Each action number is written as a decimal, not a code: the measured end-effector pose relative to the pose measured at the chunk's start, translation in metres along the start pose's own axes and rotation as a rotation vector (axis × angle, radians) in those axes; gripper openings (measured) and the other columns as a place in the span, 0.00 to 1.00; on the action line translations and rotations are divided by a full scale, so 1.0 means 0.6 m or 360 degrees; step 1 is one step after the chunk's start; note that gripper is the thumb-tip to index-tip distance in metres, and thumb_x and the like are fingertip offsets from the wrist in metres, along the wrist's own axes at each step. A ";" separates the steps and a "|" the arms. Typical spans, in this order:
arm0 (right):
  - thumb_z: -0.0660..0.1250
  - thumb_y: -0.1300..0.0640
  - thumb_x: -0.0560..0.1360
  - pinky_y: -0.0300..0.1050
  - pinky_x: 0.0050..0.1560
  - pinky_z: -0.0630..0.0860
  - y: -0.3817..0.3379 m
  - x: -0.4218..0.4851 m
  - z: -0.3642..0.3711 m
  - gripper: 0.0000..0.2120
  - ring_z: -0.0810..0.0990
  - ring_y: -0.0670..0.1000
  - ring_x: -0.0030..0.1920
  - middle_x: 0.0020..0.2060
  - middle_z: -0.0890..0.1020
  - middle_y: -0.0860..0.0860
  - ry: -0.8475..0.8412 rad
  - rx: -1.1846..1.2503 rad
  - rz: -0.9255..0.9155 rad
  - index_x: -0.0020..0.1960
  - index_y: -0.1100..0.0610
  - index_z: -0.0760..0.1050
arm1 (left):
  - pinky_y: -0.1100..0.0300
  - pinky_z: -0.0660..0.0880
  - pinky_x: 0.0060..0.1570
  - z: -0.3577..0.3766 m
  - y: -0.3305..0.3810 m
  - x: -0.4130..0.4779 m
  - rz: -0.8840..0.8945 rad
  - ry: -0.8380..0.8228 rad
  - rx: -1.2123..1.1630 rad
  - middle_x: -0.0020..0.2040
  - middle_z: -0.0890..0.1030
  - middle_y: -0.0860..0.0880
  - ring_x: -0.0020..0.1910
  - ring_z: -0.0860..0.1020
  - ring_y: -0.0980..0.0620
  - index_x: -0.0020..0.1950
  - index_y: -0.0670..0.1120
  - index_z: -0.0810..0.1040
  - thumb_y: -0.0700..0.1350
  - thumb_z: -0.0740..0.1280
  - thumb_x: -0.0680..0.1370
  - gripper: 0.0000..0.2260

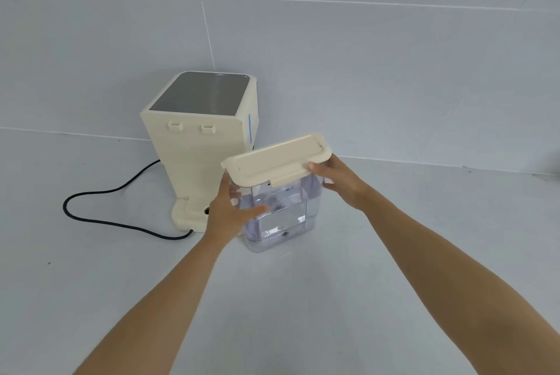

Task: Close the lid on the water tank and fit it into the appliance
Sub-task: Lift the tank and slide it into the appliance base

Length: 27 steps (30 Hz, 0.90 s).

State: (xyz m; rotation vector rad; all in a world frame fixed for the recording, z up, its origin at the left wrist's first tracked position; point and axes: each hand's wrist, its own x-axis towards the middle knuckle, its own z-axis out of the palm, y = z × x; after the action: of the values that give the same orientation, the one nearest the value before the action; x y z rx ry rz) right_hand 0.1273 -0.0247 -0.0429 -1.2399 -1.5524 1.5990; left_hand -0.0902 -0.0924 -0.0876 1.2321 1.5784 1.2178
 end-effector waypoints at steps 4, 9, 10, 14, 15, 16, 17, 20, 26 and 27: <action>0.74 0.51 0.60 0.44 0.61 0.65 0.024 -0.009 0.001 0.40 0.63 0.47 0.65 0.65 0.63 0.46 0.0053 -0.0131 0.0002 0.66 0.52 0.57 | 0.62 0.73 0.44 -0.020 -0.002 0.014 -0.0050 -0.0166 -0.0005 0.51 0.73 0.54 0.52 0.73 0.51 0.60 0.54 0.67 0.54 0.76 0.49 0.41; 0.72 0.67 0.65 0.43 0.60 0.63 0.039 -0.010 0.010 0.35 0.58 0.45 0.65 0.63 0.59 0.47 0.0068 -0.0148 -0.0029 0.61 0.57 0.52 | 0.63 0.73 0.45 -0.027 0.002 0.016 -0.0029 -0.0233 0.0048 0.55 0.74 0.47 0.52 0.74 0.52 0.57 0.54 0.67 0.54 0.76 0.49 0.39; 0.72 0.68 0.65 0.42 0.60 0.63 0.039 -0.009 0.013 0.34 0.59 0.45 0.65 0.63 0.59 0.48 0.0112 -0.0136 -0.0055 0.60 0.57 0.53 | 0.62 0.73 0.45 -0.027 0.002 0.016 -0.0026 -0.0227 0.0051 0.55 0.74 0.47 0.52 0.74 0.51 0.57 0.54 0.67 0.55 0.76 0.49 0.39; 0.74 0.68 0.62 0.41 0.55 0.66 0.042 -0.007 0.017 0.34 0.65 0.47 0.60 0.59 0.65 0.49 0.0282 -0.0116 -0.0125 0.57 0.55 0.56 | 0.59 0.74 0.48 -0.028 0.002 0.015 -0.0028 -0.0211 0.0051 0.56 0.75 0.47 0.55 0.74 0.50 0.55 0.58 0.68 0.54 0.76 0.49 0.37; 0.75 0.68 0.61 0.39 0.53 0.68 0.041 -0.010 0.019 0.34 0.66 0.48 0.60 0.59 0.66 0.49 0.0284 -0.0104 -0.0150 0.58 0.55 0.57 | 0.59 0.75 0.49 -0.029 0.003 0.014 -0.0029 -0.0218 0.0041 0.57 0.75 0.47 0.55 0.74 0.51 0.54 0.60 0.68 0.54 0.77 0.49 0.36; 0.75 0.68 0.61 0.35 0.50 0.70 0.043 -0.010 0.020 0.35 0.67 0.48 0.61 0.60 0.67 0.49 0.0270 -0.0092 -0.0177 0.59 0.56 0.59 | 0.58 0.75 0.49 -0.031 0.004 0.012 -0.0027 -0.0222 0.0035 0.57 0.75 0.47 0.55 0.74 0.51 0.53 0.62 0.68 0.54 0.77 0.49 0.35; 0.75 0.69 0.60 0.31 0.47 0.73 0.044 -0.011 0.023 0.36 0.68 0.48 0.61 0.61 0.69 0.50 0.0252 -0.0073 -0.0207 0.61 0.57 0.60 | 0.59 0.75 0.49 -0.034 0.006 0.009 -0.0021 -0.0226 0.0031 0.57 0.75 0.46 0.55 0.74 0.51 0.52 0.63 0.68 0.54 0.77 0.49 0.35; 0.76 0.69 0.58 0.37 0.50 0.76 0.049 -0.015 0.032 0.38 0.71 0.51 0.62 0.61 0.72 0.52 0.0253 -0.0036 -0.0230 0.63 0.56 0.63 | 0.67 0.72 0.43 -0.048 0.009 0.002 0.0022 -0.0217 0.0070 0.55 0.75 0.45 0.53 0.74 0.52 0.56 0.58 0.68 0.49 0.79 0.54 0.34; 0.78 0.65 0.58 0.39 0.55 0.71 -0.006 -0.028 0.074 0.36 0.73 0.45 0.56 0.54 0.74 0.44 0.0320 -0.0030 -0.0363 0.60 0.52 0.65 | 0.78 0.71 0.37 -0.113 0.048 0.000 0.0218 -0.0150 0.0194 0.46 0.77 0.50 0.45 0.76 0.57 0.48 0.61 0.70 0.43 0.79 0.58 0.27; 0.78 0.64 0.57 0.39 0.55 0.71 -0.020 -0.029 0.082 0.37 0.72 0.46 0.56 0.55 0.74 0.46 0.0328 -0.0039 -0.0391 0.61 0.53 0.65 | 0.77 0.72 0.37 -0.127 0.060 0.000 0.0246 -0.0135 0.0198 0.46 0.77 0.51 0.44 0.76 0.58 0.47 0.61 0.70 0.48 0.79 0.55 0.27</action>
State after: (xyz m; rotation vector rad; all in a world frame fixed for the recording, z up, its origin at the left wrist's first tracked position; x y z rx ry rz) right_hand 0.0876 -0.0596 -0.0329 -1.1379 -1.5300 1.2603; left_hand -0.1542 -0.1062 -0.0344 1.4895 1.5395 1.1602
